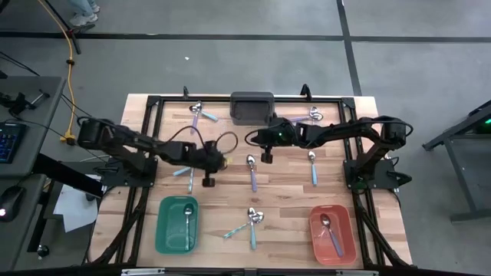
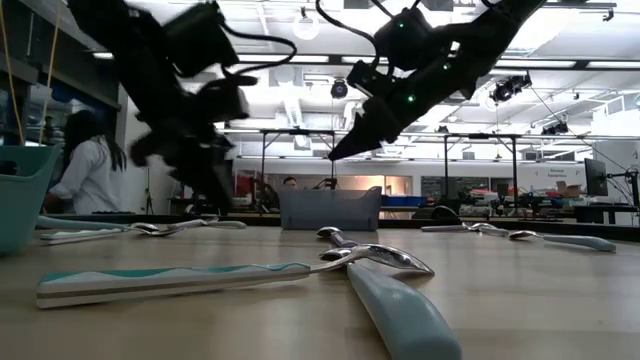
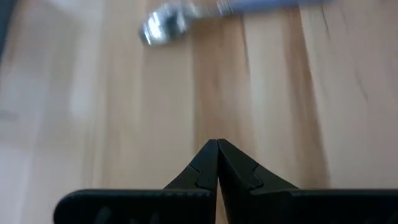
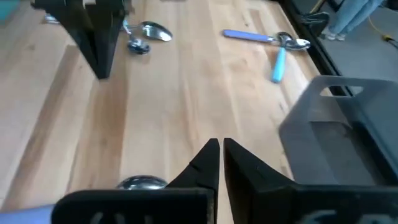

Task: Sort silverware by color (type)
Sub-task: Put the blue spoon into the black bin

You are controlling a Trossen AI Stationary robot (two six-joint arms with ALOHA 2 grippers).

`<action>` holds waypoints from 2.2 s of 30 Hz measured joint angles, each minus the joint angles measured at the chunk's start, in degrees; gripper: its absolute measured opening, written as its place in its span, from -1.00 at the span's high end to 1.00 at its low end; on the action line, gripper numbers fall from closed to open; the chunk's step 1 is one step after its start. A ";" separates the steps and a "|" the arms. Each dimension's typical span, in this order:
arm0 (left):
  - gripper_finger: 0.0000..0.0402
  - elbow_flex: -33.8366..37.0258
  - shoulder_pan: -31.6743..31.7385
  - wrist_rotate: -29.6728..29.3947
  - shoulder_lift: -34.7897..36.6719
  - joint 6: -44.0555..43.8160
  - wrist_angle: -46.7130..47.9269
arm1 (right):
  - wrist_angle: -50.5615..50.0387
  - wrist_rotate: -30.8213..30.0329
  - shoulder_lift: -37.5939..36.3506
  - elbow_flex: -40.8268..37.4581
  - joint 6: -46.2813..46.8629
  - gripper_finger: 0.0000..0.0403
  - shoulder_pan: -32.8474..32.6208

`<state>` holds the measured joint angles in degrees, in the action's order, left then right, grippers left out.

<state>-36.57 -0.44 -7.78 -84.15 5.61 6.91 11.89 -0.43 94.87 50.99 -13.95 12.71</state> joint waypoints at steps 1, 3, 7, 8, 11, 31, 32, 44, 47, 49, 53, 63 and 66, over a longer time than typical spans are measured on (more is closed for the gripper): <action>1.00 -0.74 -1.37 -1.22 0.90 -1.62 4.28 | 0.88 0.00 0.00 -0.53 -0.03 0.98 -0.31; 1.00 -2.00 -3.87 -2.37 2.52 -5.70 12.20 | 3.54 0.02 0.00 -2.36 -0.01 1.00 -0.64; 1.00 -2.98 -7.67 -2.64 5.73 -16.89 26.72 | 10.86 0.55 0.00 -7.10 0.62 0.99 -0.88; 1.00 -2.98 -8.48 -2.66 6.34 -19.51 29.55 | 12.36 0.55 0.00 -8.28 0.60 1.00 -0.88; 0.94 -2.98 -10.67 -2.38 7.32 -25.12 36.96 | 15.18 0.63 0.02 -10.17 0.88 1.00 -0.51; 0.31 4.60 -6.35 -5.24 7.44 -29.06 34.29 | 16.43 0.66 0.02 -10.45 2.11 1.00 0.39; 0.31 4.60 -6.12 -5.14 7.46 -28.99 34.15 | 16.43 0.64 0.02 -10.45 2.11 1.00 0.39; 0.63 4.60 -5.84 -3.37 7.57 -29.49 34.23 | 16.42 0.66 0.02 -10.45 2.22 1.00 0.39; 0.86 4.62 -5.84 -3.09 7.57 -29.49 34.27 | 16.42 0.66 0.02 -10.45 2.48 1.00 0.39; 0.92 4.60 -5.84 -3.20 7.61 -29.51 34.32 | 16.42 0.66 0.00 -10.45 2.39 1.00 0.39; 0.90 4.83 -5.84 -3.17 8.86 -29.52 35.16 | 16.43 0.66 0.02 -10.45 2.39 1.00 0.39; 0.92 4.75 -5.84 -4.98 21.62 -31.07 34.50 | 16.45 0.66 0.02 -10.45 2.37 1.00 0.39; 0.92 4.75 -5.84 -6.33 25.47 -30.92 30.64 | 16.46 0.66 0.01 -10.45 2.37 1.00 0.38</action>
<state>-31.81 -6.28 -14.11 -58.67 -25.31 37.55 28.35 0.23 94.88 40.53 -11.57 13.09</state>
